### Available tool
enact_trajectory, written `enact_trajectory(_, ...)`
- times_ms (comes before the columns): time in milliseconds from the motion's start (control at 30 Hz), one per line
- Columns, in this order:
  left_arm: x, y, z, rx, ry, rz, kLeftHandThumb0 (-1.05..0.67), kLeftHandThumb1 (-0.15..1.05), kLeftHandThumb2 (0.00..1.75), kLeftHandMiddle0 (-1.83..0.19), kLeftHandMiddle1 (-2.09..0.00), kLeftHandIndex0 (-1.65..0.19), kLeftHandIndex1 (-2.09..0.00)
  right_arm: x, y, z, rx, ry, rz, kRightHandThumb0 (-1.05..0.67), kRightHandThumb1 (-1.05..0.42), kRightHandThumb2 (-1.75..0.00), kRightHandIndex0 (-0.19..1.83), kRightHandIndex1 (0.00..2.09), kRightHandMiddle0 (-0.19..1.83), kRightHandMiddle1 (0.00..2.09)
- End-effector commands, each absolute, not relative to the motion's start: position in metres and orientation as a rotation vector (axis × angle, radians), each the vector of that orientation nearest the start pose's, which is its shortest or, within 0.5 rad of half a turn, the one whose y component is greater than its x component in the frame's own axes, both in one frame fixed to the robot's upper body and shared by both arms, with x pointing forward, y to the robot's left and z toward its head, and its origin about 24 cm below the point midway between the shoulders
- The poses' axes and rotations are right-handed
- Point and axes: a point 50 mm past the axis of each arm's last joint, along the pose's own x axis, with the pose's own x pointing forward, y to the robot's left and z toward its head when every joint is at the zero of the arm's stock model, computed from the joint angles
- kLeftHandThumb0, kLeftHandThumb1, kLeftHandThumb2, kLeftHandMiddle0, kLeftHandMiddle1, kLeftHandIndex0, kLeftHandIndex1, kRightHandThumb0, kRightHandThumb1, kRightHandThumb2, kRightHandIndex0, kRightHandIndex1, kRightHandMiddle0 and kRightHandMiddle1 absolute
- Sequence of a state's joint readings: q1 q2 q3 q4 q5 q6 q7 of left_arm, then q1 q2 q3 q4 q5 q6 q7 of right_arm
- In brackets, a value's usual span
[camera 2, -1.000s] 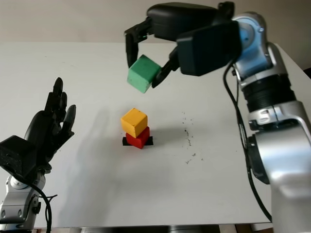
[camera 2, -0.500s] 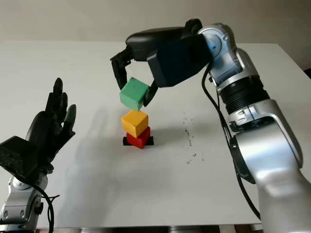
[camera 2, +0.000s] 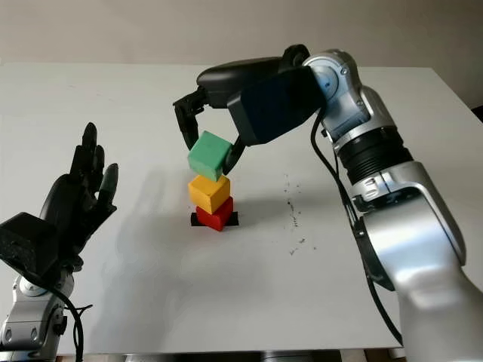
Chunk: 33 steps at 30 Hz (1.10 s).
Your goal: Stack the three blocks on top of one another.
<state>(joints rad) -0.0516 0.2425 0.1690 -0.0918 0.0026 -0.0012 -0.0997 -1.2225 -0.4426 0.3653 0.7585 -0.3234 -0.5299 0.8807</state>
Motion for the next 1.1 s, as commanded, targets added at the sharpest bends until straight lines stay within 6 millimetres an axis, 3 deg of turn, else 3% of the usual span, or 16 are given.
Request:
enact_trajectory(0, 0.258, 0.22, 0.093, 0.261, -0.161, 0.046, -0.83, 1.05, 0.58, 0.19, -0.05, 0.19, -0.04, 0.375, -0.085, 0.253, -1.294, -0.444, 1.065, -0.42, -0.91, -0.05, 0.24, 0.05, 0.37, 1.63)
enact_trajectory(433, 0.257, 0.22, 0.093, 0.266, -0.154, 0.056, -0.83, 1.05, 0.58, 0.18, -0.05, 0.19, -0.05, 0.376, -0.081, 0.24, -1.235, -0.391, 1.095, -0.46, -0.9, -0.05, 0.23, 0.05, 0.41, 1.57)
enact_trajectory(1067, 0.257, 0.221, 0.094, 0.281, -0.145, 0.049, -0.84, 1.05, 0.58, 0.18, -0.05, 0.19, -0.05, 0.376, -0.086, 0.238, -1.304, -0.382, 1.088, -0.44, -0.91, -0.05, 0.21, 0.04, 0.37, 1.58)
